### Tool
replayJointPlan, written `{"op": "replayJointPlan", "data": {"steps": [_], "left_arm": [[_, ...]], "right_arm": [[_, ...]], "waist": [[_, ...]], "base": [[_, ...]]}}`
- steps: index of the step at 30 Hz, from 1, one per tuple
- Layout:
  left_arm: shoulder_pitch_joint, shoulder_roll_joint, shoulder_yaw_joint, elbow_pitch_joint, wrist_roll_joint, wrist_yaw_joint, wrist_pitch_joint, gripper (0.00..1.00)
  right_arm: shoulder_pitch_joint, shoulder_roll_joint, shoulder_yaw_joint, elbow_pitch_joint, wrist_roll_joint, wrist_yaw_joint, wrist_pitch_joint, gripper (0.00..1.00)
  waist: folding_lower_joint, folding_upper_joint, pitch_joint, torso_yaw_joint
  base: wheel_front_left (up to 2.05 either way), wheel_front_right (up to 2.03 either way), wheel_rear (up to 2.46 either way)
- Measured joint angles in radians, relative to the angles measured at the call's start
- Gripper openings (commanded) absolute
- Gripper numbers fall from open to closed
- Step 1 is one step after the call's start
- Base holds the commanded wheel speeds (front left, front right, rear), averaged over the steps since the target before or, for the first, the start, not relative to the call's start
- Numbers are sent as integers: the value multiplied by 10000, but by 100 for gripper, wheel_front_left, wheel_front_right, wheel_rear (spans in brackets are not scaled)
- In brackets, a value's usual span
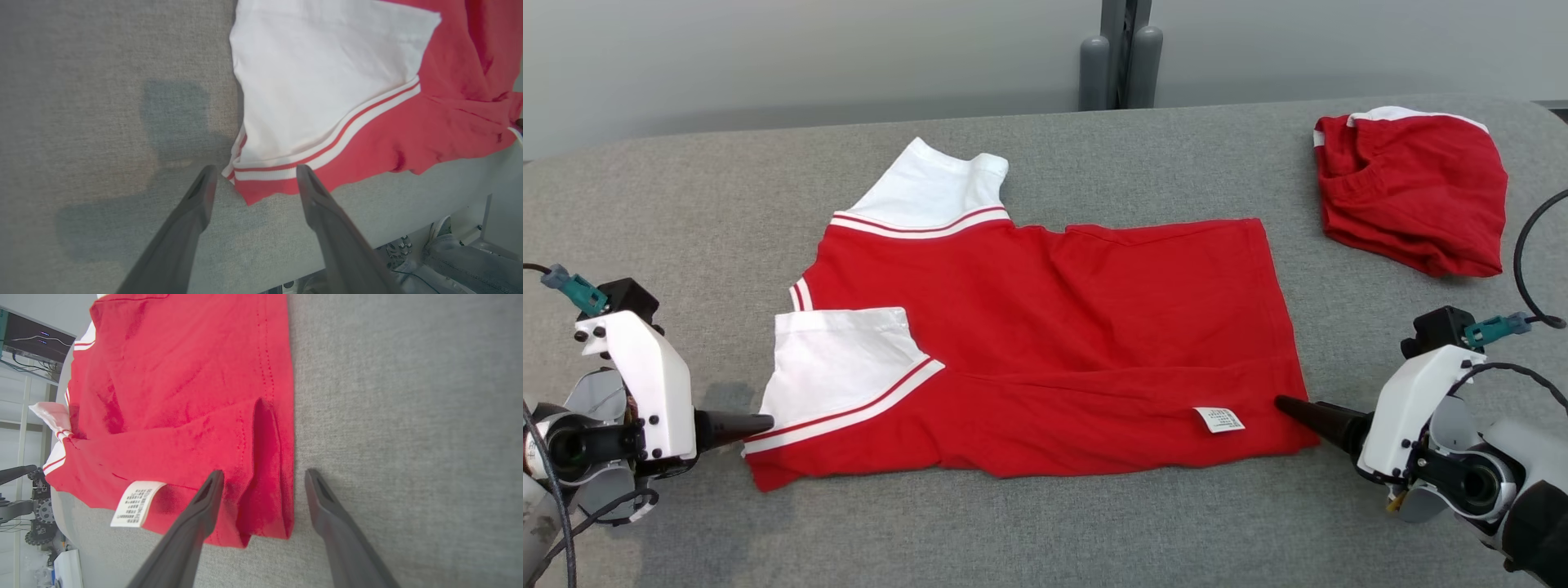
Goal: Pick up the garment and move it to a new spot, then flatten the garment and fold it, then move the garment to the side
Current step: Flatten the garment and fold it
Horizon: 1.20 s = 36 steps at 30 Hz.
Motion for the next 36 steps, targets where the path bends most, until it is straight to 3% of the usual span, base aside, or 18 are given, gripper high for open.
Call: {"op": "replayJointPlan", "data": {"steps": [11, 23, 36], "left_arm": [[-432, -433, -81, 907, -412, 29, 1026, 100], [-508, -539, -268, 1638, -209, 174, 1118, 100], [-514, -803, -303, 2115, -236, 44, 1202, 100]], "right_arm": [[-273, 566, 25, 236, -21, 0, 305, 100], [-425, 800, 12, 307, -119, 2, 334, 100], [-483, 1024, -27, 420, -196, 4, 522, 100]], "waist": [[0, 0, 113, -281], [0, 0, 321, -419], [0, 0, 428, -475]], "base": [[0, 0, 0], [0, 0, 0], [0, 0, 0]]}}
